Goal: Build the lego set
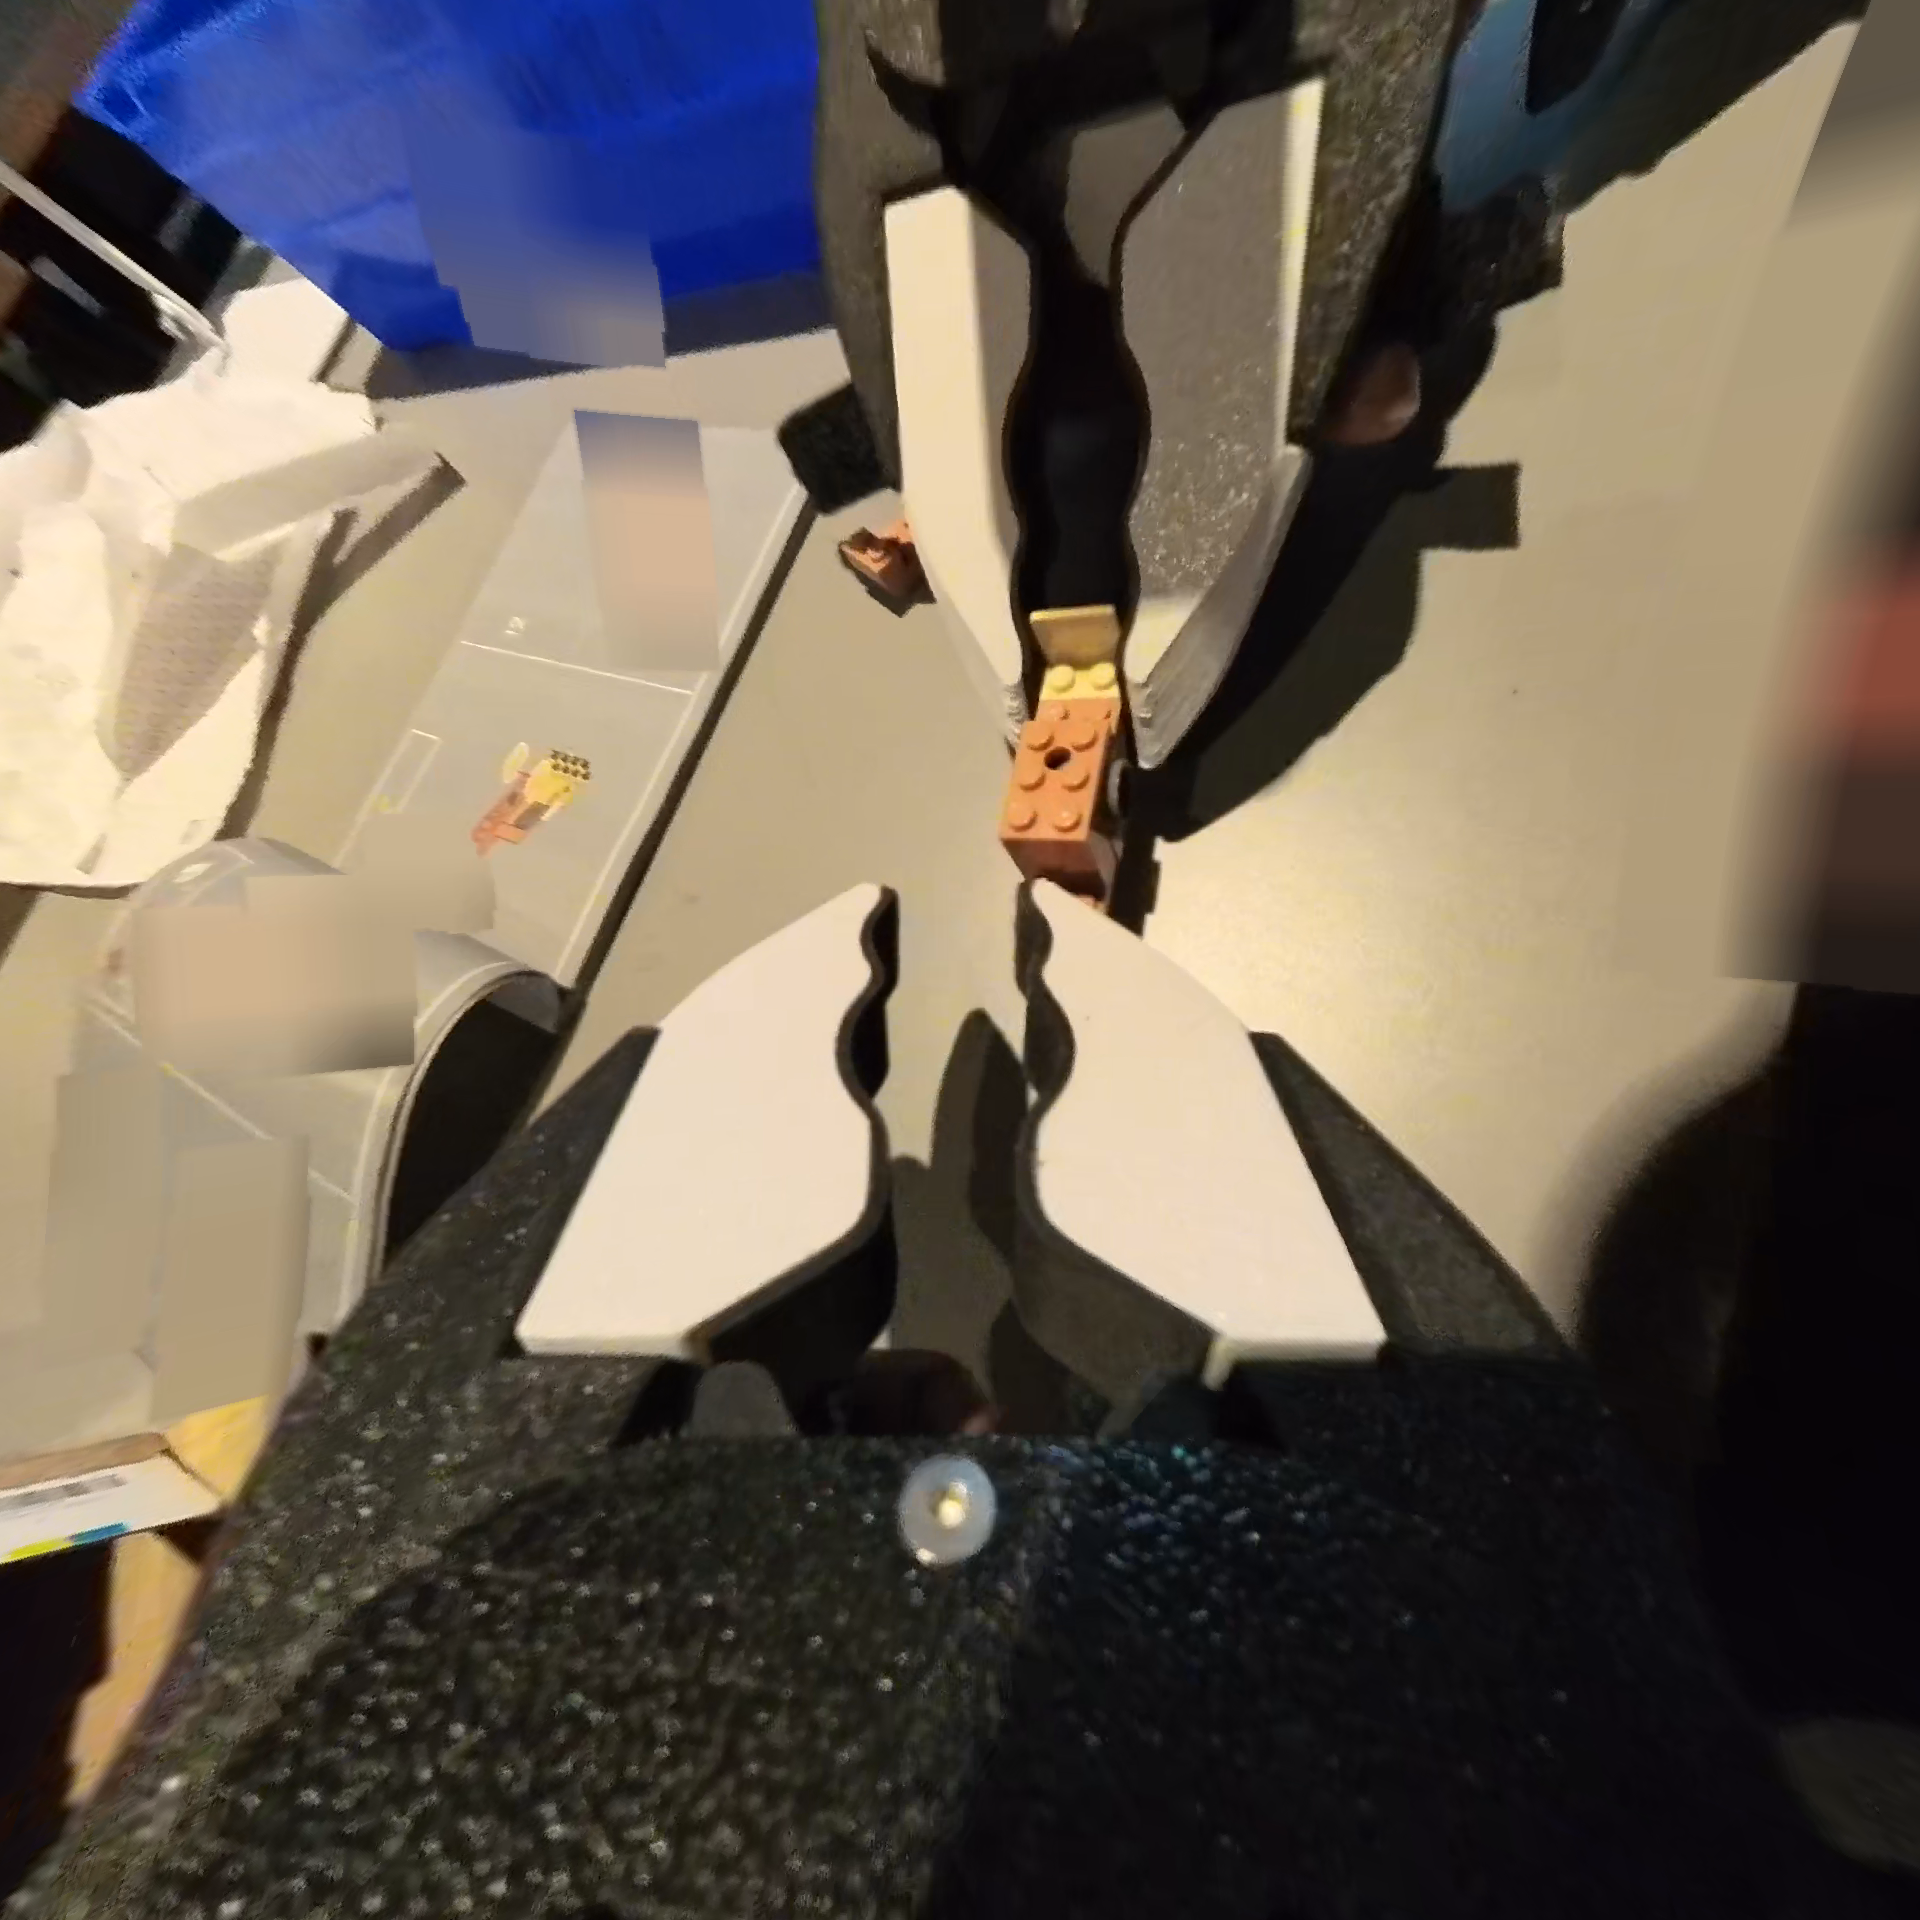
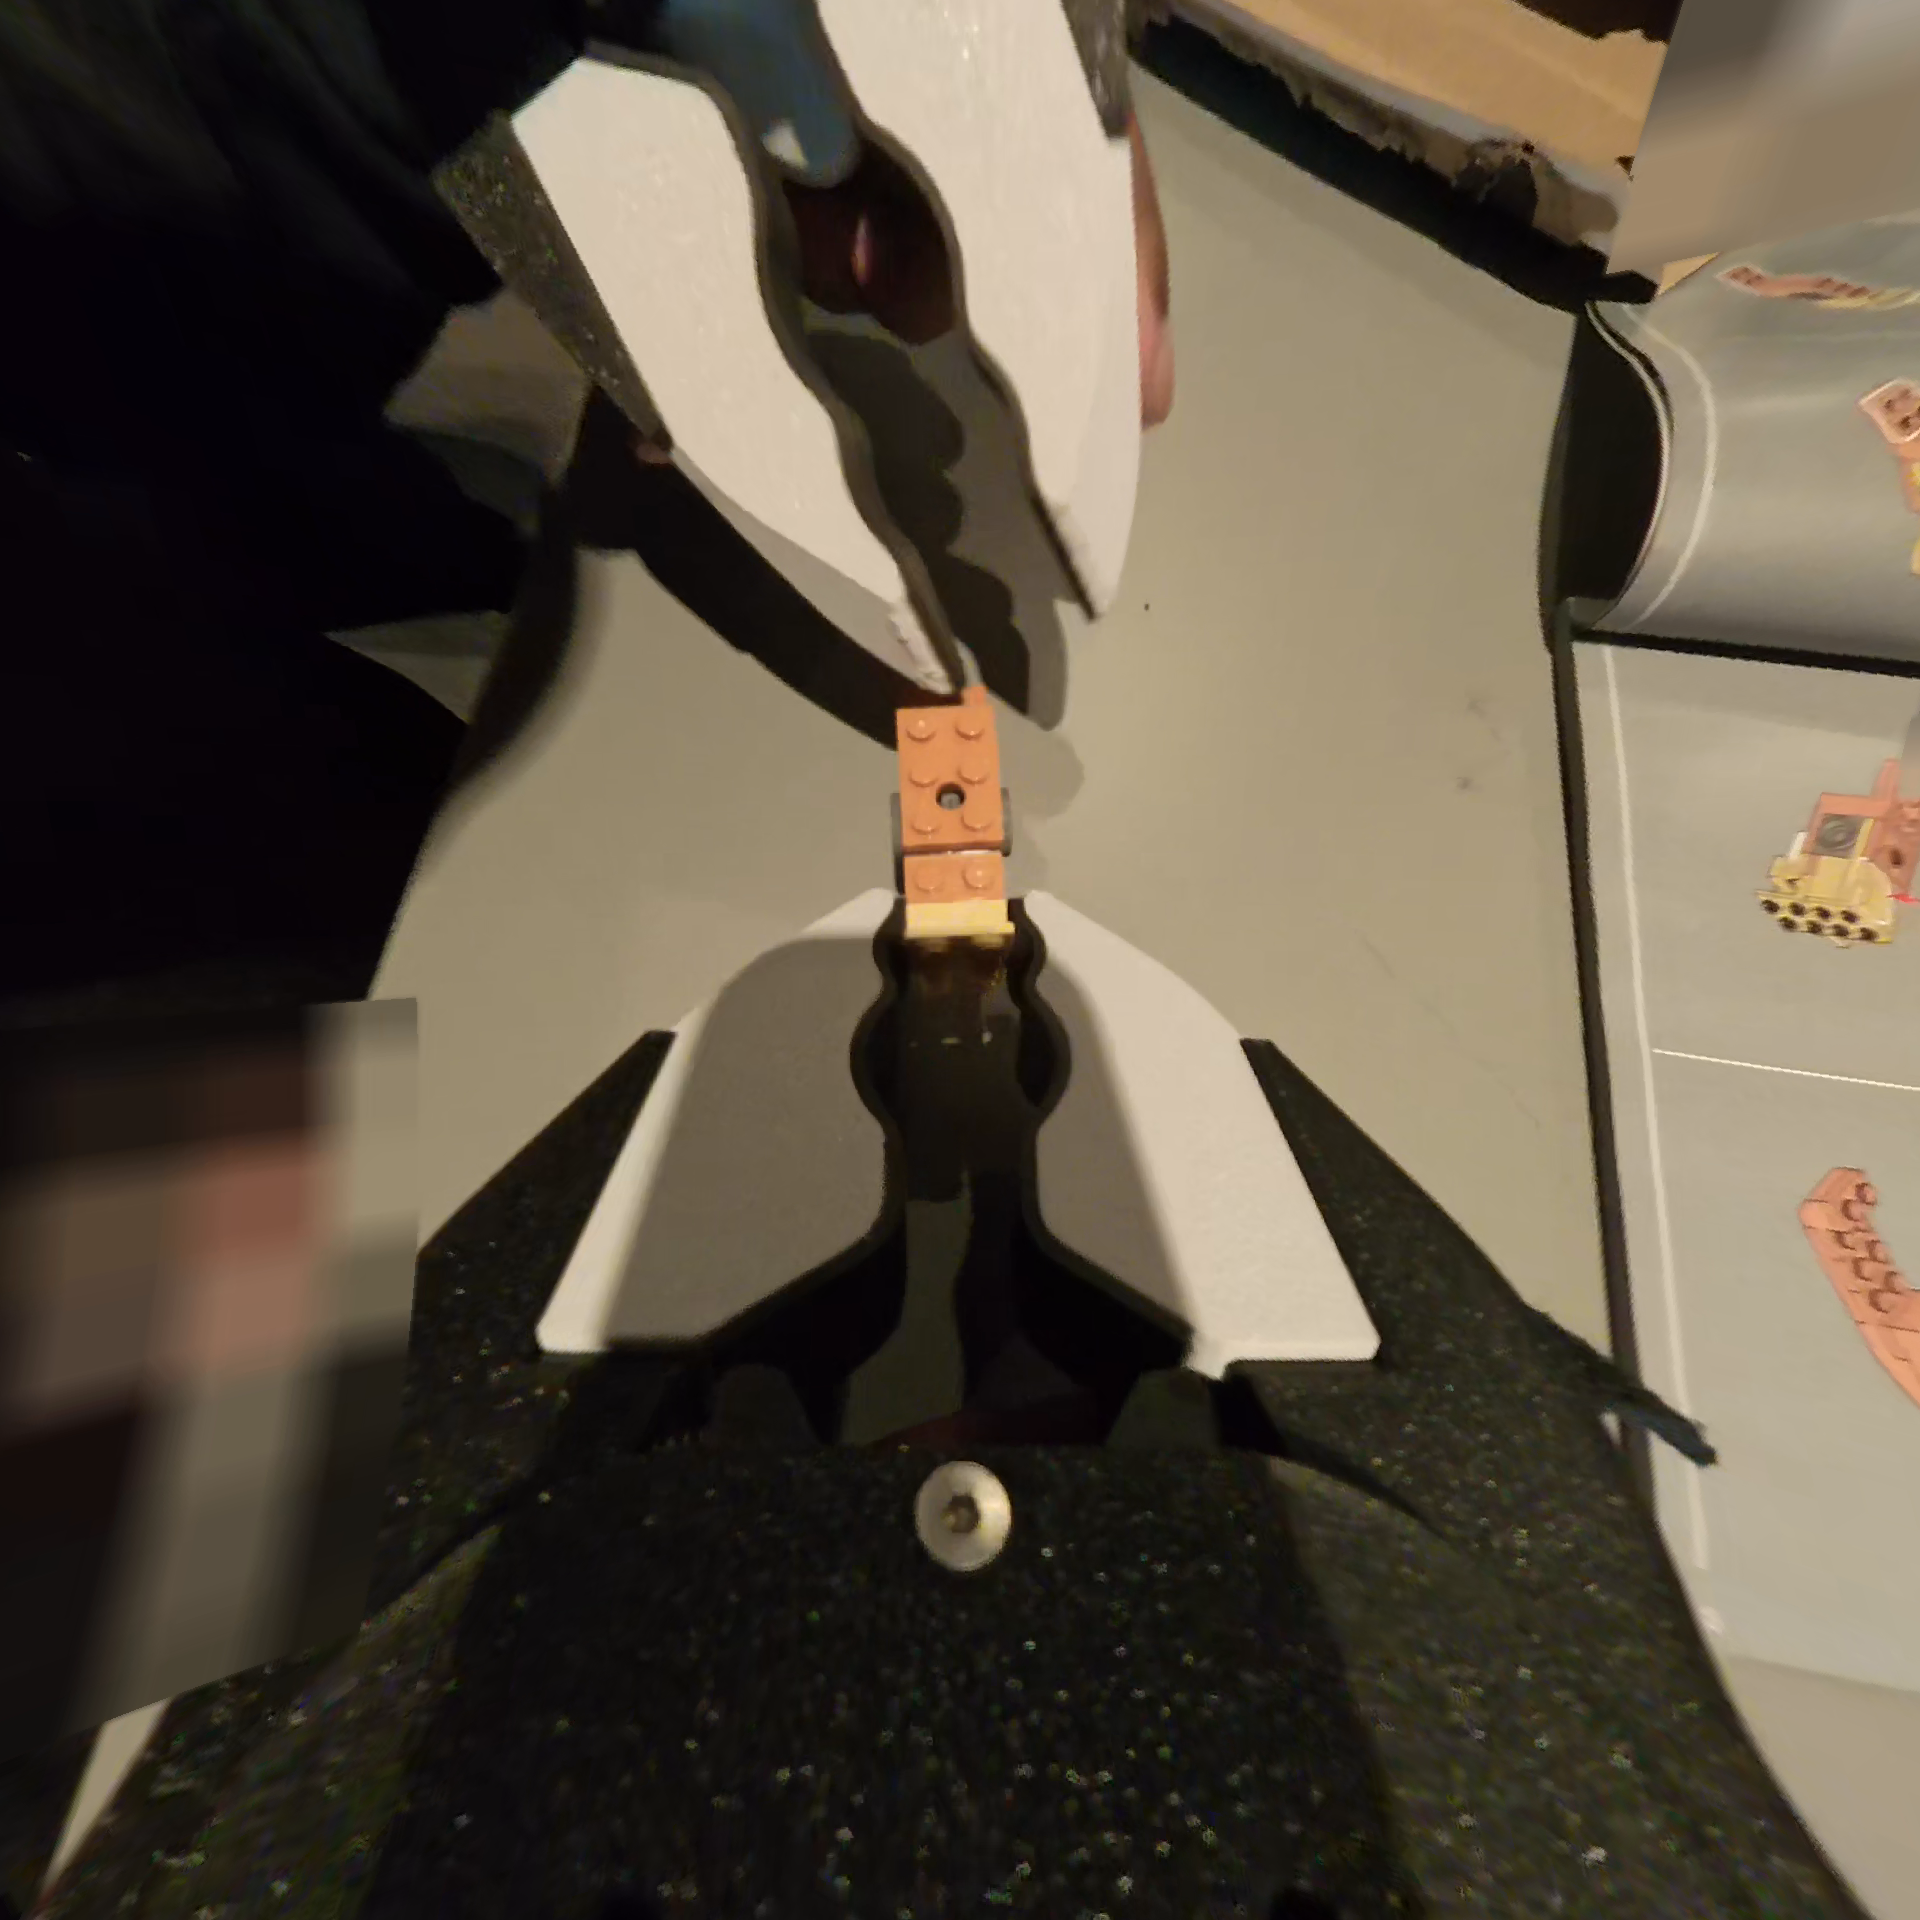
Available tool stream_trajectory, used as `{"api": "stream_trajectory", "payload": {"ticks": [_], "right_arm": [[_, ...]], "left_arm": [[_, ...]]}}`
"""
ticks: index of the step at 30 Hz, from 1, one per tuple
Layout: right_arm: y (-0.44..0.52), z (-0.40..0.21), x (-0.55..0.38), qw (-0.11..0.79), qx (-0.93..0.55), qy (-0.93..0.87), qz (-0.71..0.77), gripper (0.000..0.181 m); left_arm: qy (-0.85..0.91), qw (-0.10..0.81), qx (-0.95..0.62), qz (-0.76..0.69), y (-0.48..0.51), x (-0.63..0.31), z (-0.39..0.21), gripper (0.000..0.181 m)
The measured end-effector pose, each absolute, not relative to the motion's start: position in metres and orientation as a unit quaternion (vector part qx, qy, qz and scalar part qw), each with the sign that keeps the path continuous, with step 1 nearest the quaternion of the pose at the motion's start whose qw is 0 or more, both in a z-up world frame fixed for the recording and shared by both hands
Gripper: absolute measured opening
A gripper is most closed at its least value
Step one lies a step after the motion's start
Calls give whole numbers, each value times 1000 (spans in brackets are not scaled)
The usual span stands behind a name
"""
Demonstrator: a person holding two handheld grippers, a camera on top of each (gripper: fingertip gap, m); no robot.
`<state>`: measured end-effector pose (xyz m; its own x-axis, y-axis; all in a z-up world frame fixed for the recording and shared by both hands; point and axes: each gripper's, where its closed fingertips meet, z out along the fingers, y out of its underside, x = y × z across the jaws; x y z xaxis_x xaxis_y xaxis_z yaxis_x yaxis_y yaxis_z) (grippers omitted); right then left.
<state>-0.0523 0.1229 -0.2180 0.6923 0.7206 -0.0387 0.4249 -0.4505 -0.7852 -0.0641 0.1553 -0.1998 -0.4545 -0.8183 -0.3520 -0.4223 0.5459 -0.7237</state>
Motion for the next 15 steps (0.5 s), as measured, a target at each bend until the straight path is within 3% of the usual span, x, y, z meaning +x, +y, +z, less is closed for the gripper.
{"api": "stream_trajectory", "payload": {"ticks": [4,9,15], "right_arm": [[119,-210,-55,391,-826,-327,241,18],[117,-204,-52,387,-827,-318,257,17],[120,-197,-47,373,-842,-283,268,17]], "left_arm": [[800,419,-318,-290,151,-65,-180,36],[797,478,-228,-291,137,-70,-160,38],[811,527,-191,-169,136,-59,-159,48]]}}
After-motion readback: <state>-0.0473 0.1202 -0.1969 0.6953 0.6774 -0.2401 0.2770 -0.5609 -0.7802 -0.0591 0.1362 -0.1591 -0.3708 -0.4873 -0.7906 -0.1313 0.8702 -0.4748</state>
